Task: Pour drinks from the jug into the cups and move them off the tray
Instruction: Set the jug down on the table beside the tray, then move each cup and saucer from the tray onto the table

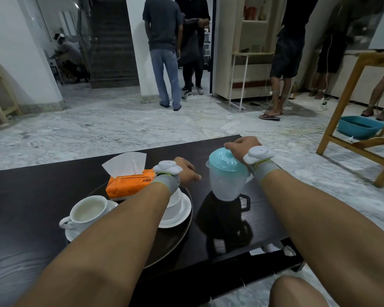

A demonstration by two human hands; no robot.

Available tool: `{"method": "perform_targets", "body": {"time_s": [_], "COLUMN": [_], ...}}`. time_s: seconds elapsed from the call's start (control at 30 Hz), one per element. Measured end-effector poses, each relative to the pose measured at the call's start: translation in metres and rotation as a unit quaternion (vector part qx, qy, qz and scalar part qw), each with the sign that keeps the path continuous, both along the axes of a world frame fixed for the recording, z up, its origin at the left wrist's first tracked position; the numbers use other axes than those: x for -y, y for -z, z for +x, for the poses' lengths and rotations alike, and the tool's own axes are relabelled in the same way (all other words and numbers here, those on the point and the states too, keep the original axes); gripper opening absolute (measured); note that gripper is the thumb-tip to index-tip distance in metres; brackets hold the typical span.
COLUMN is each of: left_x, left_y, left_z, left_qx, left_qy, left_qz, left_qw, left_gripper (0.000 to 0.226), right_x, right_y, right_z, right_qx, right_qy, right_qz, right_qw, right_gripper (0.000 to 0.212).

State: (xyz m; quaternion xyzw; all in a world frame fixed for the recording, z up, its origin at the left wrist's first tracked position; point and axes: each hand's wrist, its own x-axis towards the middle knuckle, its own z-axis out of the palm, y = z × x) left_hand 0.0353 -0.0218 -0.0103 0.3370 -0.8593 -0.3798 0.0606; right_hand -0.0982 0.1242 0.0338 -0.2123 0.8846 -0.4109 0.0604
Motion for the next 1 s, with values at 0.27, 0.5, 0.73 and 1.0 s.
{"method": "perform_targets", "body": {"time_s": [0.27, 0.5, 0.73, 1.0], "left_x": [0.024, 0.053, 0.083, 0.107], "left_y": [-0.024, -0.034, -0.026, -0.021], "left_z": [0.045, 0.088, 0.122, 0.139], "left_qx": [-0.024, -0.016, -0.016, -0.028], "left_qy": [-0.048, -0.087, -0.135, -0.17], "left_qz": [-0.008, 0.018, 0.038, 0.054], "left_qw": [0.999, 0.996, 0.99, 0.984], "left_gripper": [0.049, 0.049, 0.042, 0.042], "right_x": [0.036, 0.074, 0.11, 0.138], "right_y": [-0.018, -0.017, -0.006, 0.012], "right_z": [0.039, 0.069, 0.093, 0.107], "right_qx": [-0.038, -0.041, -0.043, -0.019], "right_qy": [-0.055, -0.104, -0.141, -0.175], "right_qz": [-0.004, 0.019, 0.042, 0.083], "right_qw": [0.998, 0.994, 0.988, 0.981], "right_gripper": [0.031, 0.029, 0.027, 0.028]}}
